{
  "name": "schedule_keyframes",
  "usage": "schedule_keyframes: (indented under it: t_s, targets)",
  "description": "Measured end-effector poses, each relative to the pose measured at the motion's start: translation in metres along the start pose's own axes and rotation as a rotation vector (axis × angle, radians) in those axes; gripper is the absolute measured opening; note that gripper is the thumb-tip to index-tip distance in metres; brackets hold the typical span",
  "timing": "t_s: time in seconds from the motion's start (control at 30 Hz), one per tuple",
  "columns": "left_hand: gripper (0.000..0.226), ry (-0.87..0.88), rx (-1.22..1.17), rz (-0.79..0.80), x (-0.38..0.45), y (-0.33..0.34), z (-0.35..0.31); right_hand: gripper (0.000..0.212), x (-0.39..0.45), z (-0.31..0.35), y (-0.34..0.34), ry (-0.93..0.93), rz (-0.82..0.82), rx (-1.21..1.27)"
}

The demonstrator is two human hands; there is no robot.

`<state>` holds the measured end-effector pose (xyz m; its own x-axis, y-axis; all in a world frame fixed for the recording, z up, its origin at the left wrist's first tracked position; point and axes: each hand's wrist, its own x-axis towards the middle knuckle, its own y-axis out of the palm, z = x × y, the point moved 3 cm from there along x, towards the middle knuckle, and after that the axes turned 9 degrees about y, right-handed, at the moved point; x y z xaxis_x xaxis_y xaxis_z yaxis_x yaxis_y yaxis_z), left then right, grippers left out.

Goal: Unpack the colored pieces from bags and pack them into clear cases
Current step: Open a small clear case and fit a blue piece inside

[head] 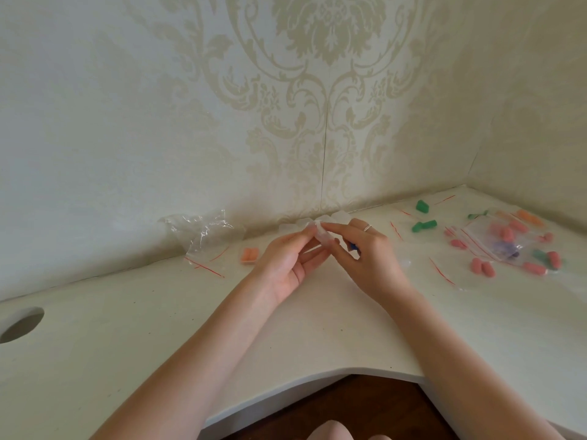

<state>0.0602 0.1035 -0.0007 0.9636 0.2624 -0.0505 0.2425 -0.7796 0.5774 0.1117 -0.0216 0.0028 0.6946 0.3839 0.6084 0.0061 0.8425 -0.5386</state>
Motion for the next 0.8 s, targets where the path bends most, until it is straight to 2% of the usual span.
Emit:
schedule_keyframes:
  t_s: [0.13, 0.3, 0.6, 0.7, 0.8]
  targets:
    - [0.018, -0.018, -0.007, -0.007, 0.002, -0.001, -0.002, 0.025, 0.0, -0.001, 0.001, -0.002, 0.012, 0.045]
    - [0.018, 0.014, 0.041, 0.034, 0.002, -0.003, -0.005, 0.026, -0.002, -0.003, 0.008, -0.005, -0.005, -0.012]
    - [0.016, 0.084, 0.147, 0.07, 0.008, -0.008, -0.012, 0.03, -0.005, 0.008, 0.013, -0.085, -0.099, -0.239]
    - [0.012, 0.092, 0.201, 0.046, 0.007, -0.009, -0.014, 0.038, -0.005, 0.007, 0.012, -0.048, -0.06, -0.156]
    - [0.017, 0.1, 0.313, 0.029, 0.005, -0.01, -0.014, 0.042, -0.005, 0.005, 0.01, -0.054, 0.02, -0.072]
